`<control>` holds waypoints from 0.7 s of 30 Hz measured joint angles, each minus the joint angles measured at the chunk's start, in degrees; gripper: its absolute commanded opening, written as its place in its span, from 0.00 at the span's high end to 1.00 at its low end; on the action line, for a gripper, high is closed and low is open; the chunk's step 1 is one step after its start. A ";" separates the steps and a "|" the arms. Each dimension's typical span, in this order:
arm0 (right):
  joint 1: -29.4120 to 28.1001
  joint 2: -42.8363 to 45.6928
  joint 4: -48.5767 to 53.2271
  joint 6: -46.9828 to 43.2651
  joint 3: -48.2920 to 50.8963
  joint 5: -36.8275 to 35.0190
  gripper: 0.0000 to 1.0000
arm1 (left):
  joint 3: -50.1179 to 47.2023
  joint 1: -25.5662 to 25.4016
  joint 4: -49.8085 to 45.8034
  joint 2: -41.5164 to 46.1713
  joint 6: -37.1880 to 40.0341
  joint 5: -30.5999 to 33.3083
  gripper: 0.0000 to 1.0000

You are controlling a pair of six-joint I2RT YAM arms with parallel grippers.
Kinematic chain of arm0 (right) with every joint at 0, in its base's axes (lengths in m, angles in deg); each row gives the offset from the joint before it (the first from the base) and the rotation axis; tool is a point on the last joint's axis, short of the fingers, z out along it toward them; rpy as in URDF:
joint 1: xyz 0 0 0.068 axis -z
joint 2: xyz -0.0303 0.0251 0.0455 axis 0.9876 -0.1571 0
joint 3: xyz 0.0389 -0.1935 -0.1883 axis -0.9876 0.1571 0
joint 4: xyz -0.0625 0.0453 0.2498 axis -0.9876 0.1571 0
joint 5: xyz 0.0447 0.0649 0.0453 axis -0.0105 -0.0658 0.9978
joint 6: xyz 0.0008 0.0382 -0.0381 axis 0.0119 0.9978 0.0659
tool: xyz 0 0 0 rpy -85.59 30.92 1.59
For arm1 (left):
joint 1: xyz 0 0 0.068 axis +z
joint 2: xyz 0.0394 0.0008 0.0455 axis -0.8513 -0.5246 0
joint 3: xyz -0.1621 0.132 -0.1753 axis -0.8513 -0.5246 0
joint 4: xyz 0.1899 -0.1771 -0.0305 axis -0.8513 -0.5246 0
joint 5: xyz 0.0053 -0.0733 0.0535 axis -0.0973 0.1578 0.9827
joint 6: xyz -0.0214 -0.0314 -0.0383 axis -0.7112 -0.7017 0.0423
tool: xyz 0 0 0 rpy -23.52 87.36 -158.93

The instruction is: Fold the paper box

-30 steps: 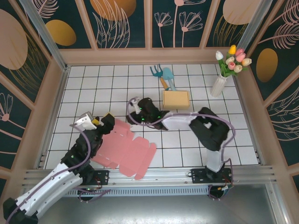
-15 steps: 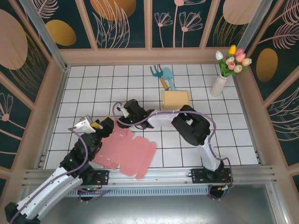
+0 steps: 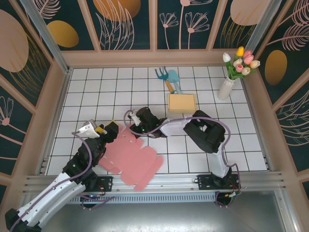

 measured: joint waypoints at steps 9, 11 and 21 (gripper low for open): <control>7.17 24.59 -5.14 3.56 20.31 -15.72 1.00 | -0.26 0.00 5.49 -8.83 0.31 -2.29 0.06; 8.37 30.45 -7.48 4.37 25.64 -18.73 1.00 | -0.35 0.00 7.89 -12.74 0.52 -3.26 0.01; 11.34 49.44 -15.02 5.55 44.96 -26.80 1.00 | 0.24 0.09 24.04 -41.75 2.38 -11.30 0.02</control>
